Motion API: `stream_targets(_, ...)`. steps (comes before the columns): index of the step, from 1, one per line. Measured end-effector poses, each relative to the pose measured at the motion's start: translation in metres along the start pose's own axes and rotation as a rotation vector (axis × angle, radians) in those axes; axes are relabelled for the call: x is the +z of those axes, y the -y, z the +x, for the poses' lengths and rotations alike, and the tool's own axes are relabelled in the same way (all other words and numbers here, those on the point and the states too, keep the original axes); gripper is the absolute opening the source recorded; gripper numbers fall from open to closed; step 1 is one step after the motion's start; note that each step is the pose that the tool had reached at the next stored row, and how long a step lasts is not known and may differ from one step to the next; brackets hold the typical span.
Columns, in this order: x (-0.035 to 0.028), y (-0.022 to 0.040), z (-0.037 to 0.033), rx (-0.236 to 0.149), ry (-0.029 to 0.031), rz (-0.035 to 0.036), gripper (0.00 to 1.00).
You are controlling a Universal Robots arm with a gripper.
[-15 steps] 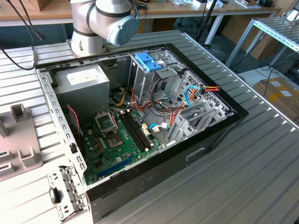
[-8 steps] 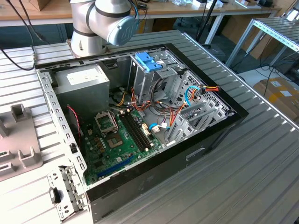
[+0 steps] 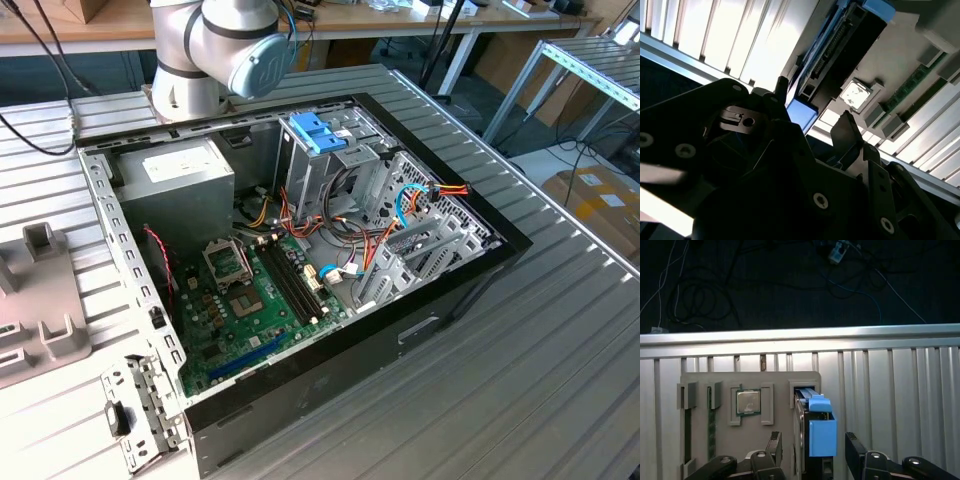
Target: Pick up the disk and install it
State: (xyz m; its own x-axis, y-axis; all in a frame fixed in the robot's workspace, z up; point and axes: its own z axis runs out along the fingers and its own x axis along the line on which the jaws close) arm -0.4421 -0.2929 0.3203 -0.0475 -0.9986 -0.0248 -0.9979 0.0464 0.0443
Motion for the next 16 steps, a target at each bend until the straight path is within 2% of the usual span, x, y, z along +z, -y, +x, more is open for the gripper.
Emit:
stream_targets(1, 0.0039, -0.0005, 0.0001, 0.000, 0.0000, 0.0000, 0.62)
stream_targets(16, 0.0163, -0.0010, 0.0005, 0.000, 0.0000, 0.0000, 0.62)
